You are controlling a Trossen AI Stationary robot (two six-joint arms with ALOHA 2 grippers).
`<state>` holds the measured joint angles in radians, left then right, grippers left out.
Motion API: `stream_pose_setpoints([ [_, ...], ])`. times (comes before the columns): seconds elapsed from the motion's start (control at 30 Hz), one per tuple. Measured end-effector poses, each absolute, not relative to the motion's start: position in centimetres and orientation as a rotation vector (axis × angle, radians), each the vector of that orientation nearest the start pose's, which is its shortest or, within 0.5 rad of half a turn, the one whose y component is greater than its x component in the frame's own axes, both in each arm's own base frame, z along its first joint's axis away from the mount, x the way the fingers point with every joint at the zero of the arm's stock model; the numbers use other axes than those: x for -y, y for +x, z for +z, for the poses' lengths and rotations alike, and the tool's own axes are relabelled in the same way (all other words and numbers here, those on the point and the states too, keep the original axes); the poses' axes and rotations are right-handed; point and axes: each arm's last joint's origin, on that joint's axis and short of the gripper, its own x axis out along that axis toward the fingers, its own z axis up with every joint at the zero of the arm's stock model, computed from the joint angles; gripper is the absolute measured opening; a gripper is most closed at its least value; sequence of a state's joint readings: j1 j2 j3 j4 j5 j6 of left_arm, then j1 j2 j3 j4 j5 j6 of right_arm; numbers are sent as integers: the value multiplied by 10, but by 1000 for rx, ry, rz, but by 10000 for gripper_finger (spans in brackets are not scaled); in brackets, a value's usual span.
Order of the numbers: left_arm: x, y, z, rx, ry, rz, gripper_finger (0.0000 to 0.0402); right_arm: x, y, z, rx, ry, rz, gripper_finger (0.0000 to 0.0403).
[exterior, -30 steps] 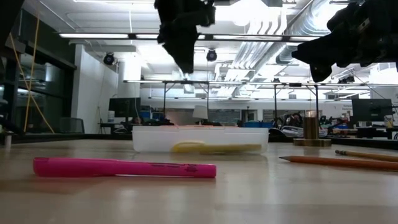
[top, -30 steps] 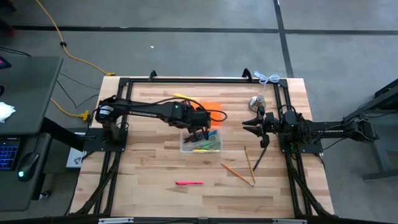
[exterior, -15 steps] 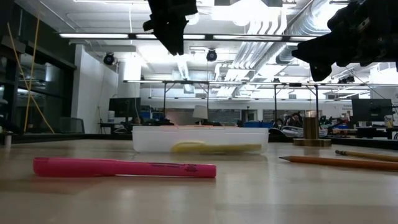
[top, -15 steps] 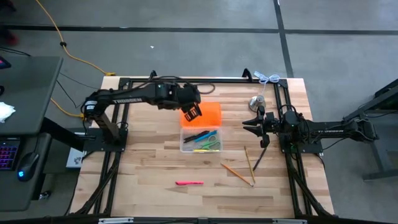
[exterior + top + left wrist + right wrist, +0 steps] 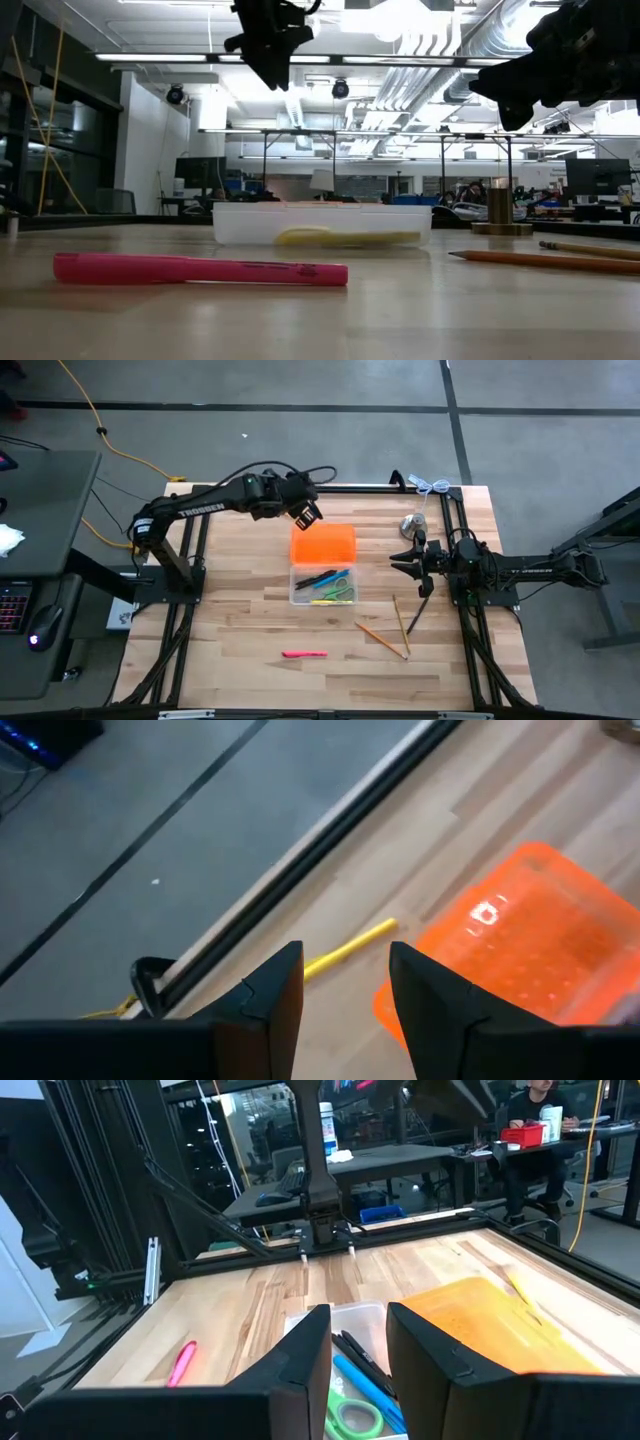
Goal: Pick & place school supplies into a supply box
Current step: Put the yellow pen into the orange supply box
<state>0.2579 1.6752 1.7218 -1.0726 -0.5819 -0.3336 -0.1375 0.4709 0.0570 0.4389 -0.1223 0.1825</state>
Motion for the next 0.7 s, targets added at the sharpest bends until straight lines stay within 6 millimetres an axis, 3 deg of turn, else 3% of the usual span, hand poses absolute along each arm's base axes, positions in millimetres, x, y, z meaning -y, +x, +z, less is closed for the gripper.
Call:
stream_pose_setpoints([
  [0.3, -129, 312, 358, -959, -113, 890, 179, 14, 129, 182, 26, 179, -13, 78],
  [0.7, -178, 290, 356, -1034, -146, 672, 179, 14, 129, 182, 26, 172, -13, 78],
])
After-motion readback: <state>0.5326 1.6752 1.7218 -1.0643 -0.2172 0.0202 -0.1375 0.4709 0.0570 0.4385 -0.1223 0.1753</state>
